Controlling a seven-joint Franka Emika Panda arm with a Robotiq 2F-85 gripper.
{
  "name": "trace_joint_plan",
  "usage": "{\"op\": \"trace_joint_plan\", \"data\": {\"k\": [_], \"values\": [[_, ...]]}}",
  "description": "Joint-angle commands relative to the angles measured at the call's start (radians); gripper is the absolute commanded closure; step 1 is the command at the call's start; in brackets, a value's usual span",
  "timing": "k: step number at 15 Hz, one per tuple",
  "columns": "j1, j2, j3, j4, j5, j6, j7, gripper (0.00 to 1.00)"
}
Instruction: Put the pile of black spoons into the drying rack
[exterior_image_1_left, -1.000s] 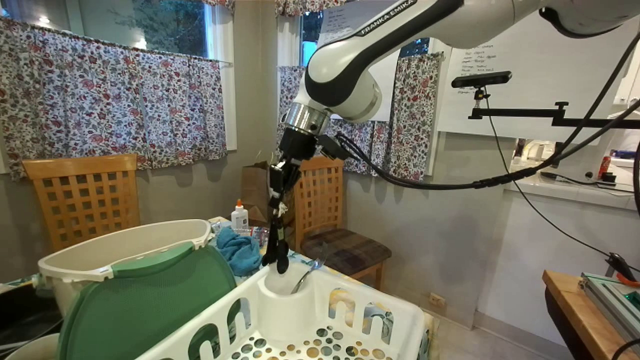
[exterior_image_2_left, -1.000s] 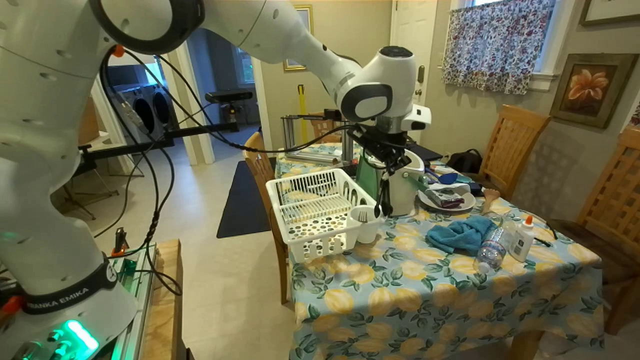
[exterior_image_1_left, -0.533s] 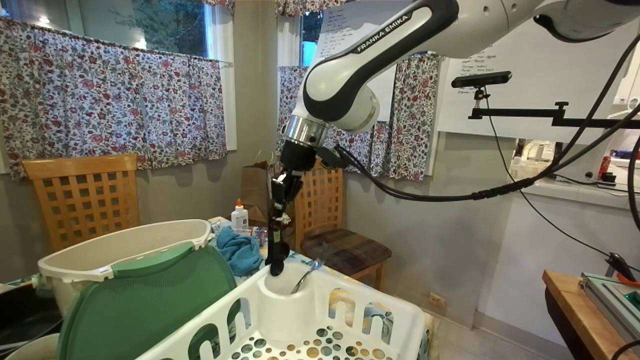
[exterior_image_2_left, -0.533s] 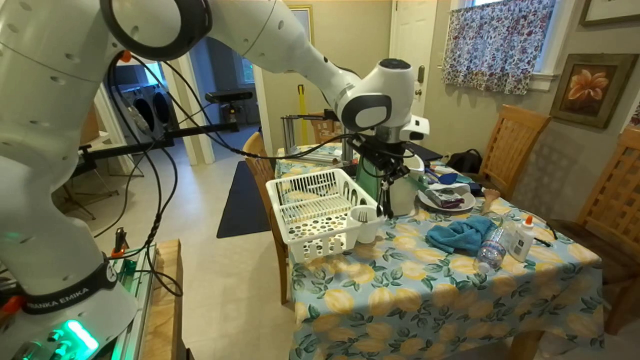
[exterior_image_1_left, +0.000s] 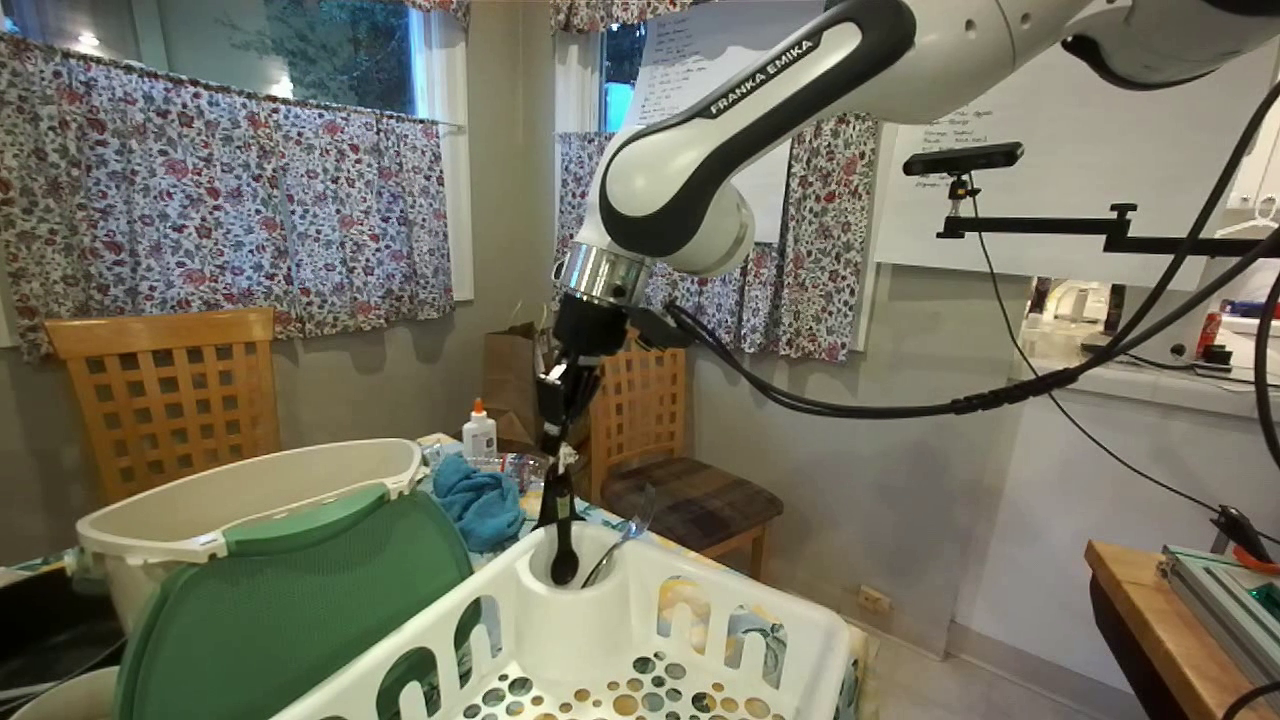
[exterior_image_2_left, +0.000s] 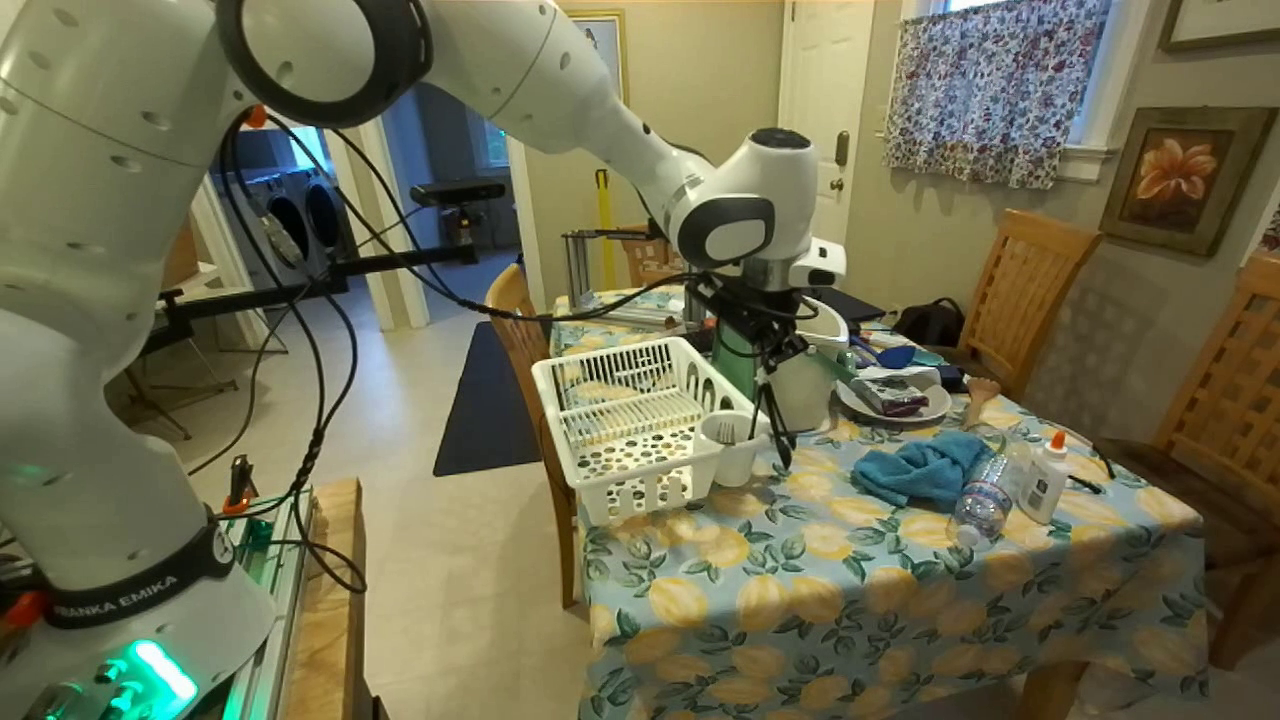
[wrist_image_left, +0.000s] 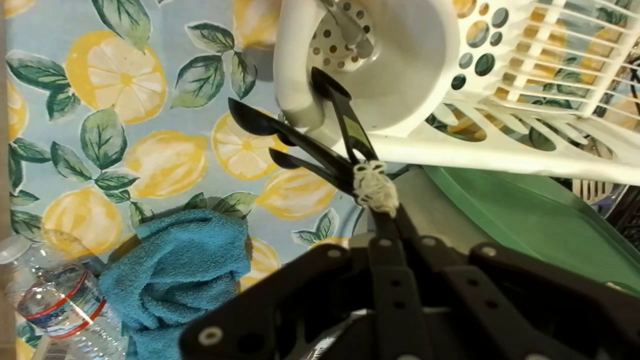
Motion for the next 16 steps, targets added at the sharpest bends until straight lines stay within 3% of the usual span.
{"op": "trace_joint_plan", "data": {"k": [1,16], "values": [[0.004,-0.011,0.002,-0.010,-0.023,-0.002,0.015,1.00],[-0.002,0.112,-0.009,0.084,-0.043,-0.127,0.003,1.00]]}}
